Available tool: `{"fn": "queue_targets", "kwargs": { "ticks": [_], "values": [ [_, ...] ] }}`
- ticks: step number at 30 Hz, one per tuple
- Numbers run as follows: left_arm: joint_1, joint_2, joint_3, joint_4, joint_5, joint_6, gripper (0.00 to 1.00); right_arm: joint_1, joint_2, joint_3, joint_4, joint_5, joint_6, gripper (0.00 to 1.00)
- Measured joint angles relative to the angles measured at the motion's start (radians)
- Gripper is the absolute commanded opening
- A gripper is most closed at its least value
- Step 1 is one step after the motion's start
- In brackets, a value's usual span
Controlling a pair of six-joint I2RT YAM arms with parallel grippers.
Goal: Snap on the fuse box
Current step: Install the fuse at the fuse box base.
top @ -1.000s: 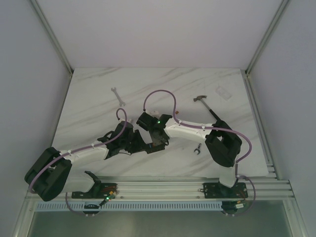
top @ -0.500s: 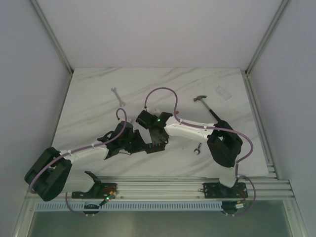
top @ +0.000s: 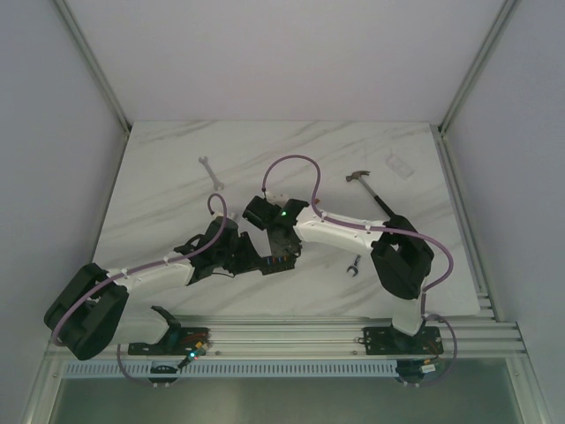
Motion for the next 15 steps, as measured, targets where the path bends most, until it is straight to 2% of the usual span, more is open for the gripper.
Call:
{"fn": "queue_targets", "kwargs": {
  "ticks": [15],
  "values": [
    [0.000, 0.002, 0.000, 0.001, 0.000, 0.000, 0.43, -0.002, 0.028, 0.000, -0.003, 0.000, 0.003, 0.15]
  ]
}}
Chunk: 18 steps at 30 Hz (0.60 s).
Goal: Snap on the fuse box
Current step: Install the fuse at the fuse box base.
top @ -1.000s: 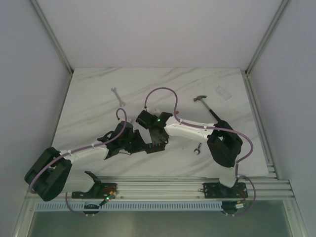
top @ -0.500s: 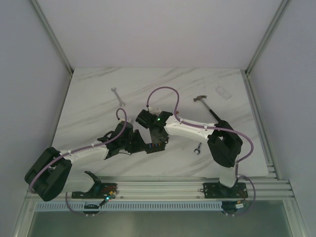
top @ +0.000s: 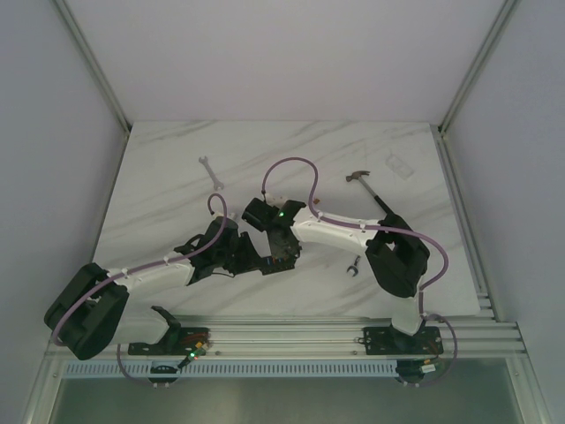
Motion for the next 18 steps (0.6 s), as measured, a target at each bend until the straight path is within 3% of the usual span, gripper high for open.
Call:
{"fn": "queue_targets", "kwargs": {
  "ticks": [8, 18],
  "values": [
    [0.000, 0.000, 0.000, 0.000, 0.000, 0.000, 0.43, 0.000, 0.000, 0.000, 0.002, -0.004, -0.004, 0.00],
    [0.000, 0.000, 0.000, 0.000, 0.000, 0.000, 0.43, 0.000, 0.006, 0.000, 0.005, -0.012, -0.027, 0.00]
  ]
}}
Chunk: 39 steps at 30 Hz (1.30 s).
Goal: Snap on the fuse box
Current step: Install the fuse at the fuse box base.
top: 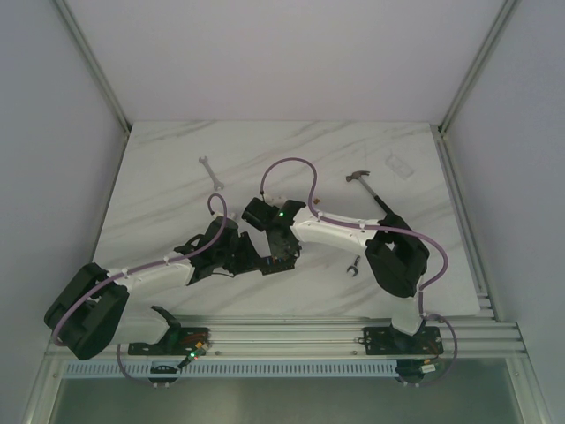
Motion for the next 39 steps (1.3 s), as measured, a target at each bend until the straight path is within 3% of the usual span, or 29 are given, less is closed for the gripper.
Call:
{"fn": "queue_targets", "kwargs": {
  "ticks": [39],
  "values": [
    [0.000, 0.002, 0.000, 0.001, 0.000, 0.000, 0.43, -0.012, -0.023, -0.035, 0.036, -0.014, -0.008, 0.00]
  ]
}}
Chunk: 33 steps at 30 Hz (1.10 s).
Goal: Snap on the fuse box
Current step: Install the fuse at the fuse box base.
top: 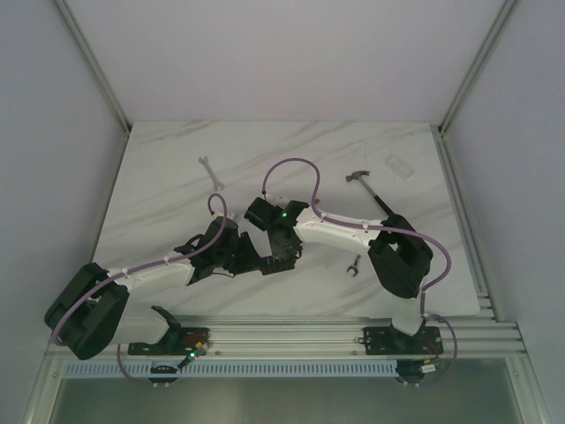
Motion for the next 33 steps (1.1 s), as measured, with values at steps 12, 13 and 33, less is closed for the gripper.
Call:
{"fn": "queue_targets", "kwargs": {
  "ticks": [12, 13, 33],
  "values": [
    [0.000, 0.000, 0.000, 0.000, 0.000, 0.000, 0.43, 0.000, 0.001, -0.009, 0.014, -0.008, -0.004, 0.00],
    [0.000, 0.000, 0.000, 0.000, 0.000, 0.000, 0.43, 0.000, 0.001, -0.010, 0.016, -0.009, -0.004, 0.00],
    [0.000, 0.000, 0.000, 0.000, 0.000, 0.000, 0.42, -0.006, -0.017, -0.038, 0.044, -0.018, -0.006, 0.00]
  ]
}}
